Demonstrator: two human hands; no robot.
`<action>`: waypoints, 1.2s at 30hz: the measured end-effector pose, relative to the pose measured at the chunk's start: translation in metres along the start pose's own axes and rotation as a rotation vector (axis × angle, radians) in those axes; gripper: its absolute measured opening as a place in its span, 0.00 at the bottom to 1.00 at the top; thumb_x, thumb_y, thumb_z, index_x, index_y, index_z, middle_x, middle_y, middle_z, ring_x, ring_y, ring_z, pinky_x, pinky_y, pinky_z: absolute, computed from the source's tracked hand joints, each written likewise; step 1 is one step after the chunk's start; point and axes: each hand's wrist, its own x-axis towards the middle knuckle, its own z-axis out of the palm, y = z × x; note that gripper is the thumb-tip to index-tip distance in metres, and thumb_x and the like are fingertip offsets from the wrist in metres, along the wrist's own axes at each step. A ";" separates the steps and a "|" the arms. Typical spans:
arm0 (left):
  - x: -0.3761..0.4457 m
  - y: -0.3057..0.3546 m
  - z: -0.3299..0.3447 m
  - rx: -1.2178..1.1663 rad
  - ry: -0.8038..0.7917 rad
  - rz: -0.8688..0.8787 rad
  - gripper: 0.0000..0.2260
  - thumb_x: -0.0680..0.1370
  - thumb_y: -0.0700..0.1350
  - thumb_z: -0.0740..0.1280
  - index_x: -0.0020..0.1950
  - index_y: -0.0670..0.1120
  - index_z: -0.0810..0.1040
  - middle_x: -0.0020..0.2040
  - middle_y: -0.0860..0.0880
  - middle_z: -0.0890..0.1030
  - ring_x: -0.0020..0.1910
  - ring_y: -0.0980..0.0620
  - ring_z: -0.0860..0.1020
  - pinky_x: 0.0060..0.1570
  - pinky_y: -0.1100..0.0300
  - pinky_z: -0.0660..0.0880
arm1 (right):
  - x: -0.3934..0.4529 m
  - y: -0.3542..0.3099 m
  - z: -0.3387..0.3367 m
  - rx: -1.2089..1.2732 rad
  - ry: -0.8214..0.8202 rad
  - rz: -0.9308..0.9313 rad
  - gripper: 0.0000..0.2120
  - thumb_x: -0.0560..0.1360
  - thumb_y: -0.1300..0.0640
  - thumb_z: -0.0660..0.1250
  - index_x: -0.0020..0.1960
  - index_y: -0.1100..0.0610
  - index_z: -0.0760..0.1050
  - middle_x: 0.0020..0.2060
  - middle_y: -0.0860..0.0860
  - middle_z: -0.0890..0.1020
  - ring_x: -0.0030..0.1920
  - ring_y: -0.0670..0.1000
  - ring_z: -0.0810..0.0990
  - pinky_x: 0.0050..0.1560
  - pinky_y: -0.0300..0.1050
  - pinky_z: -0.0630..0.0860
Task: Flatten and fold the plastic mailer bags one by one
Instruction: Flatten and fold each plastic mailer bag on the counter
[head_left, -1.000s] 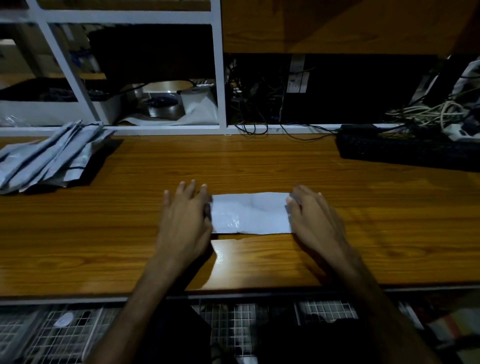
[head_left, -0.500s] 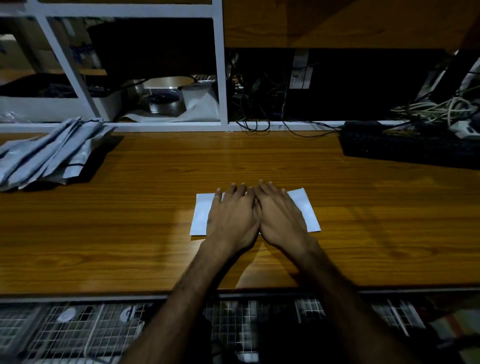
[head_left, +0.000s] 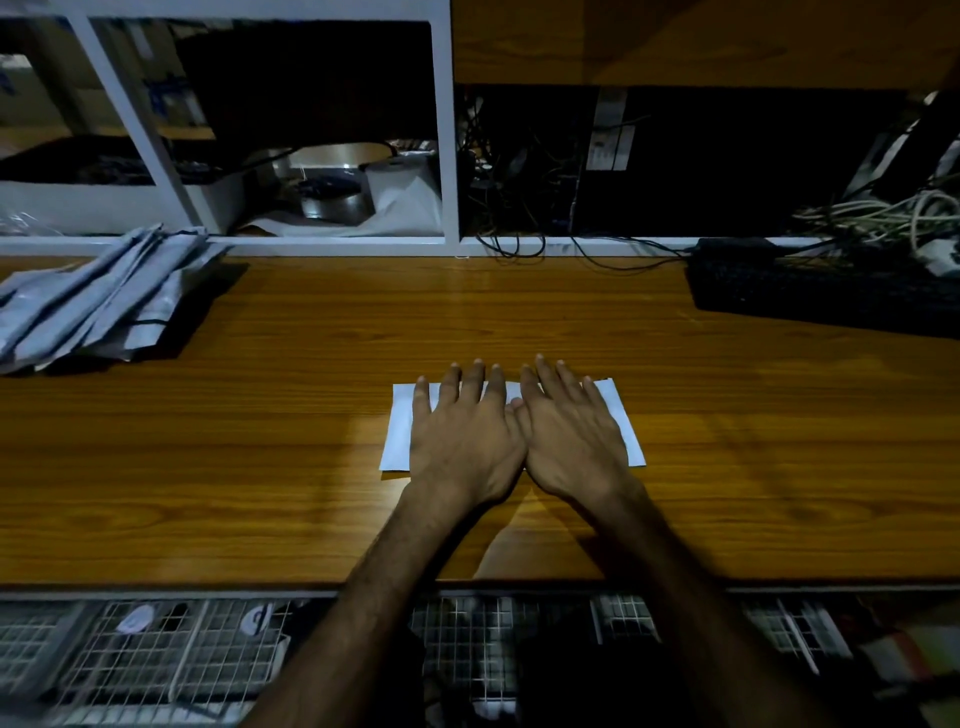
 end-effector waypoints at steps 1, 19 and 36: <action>0.000 0.000 0.000 0.002 0.005 -0.006 0.33 0.81 0.60 0.37 0.84 0.50 0.55 0.84 0.48 0.57 0.83 0.45 0.52 0.80 0.37 0.46 | 0.000 0.000 0.000 -0.004 0.005 0.007 0.29 0.87 0.44 0.46 0.84 0.55 0.49 0.84 0.56 0.50 0.84 0.57 0.48 0.82 0.57 0.47; 0.000 -0.007 0.002 -0.022 0.021 -0.166 0.37 0.81 0.67 0.46 0.85 0.47 0.53 0.85 0.45 0.53 0.84 0.44 0.48 0.79 0.36 0.42 | -0.003 0.002 0.000 0.008 0.029 0.200 0.32 0.86 0.39 0.44 0.84 0.55 0.49 0.84 0.58 0.49 0.83 0.57 0.48 0.82 0.57 0.45; -0.006 -0.039 -0.008 -0.039 -0.006 -0.207 0.32 0.85 0.61 0.43 0.85 0.45 0.51 0.85 0.44 0.52 0.84 0.43 0.48 0.78 0.32 0.43 | -0.010 0.033 0.000 -0.002 0.036 0.262 0.30 0.87 0.43 0.45 0.84 0.56 0.50 0.84 0.56 0.50 0.83 0.58 0.48 0.81 0.61 0.46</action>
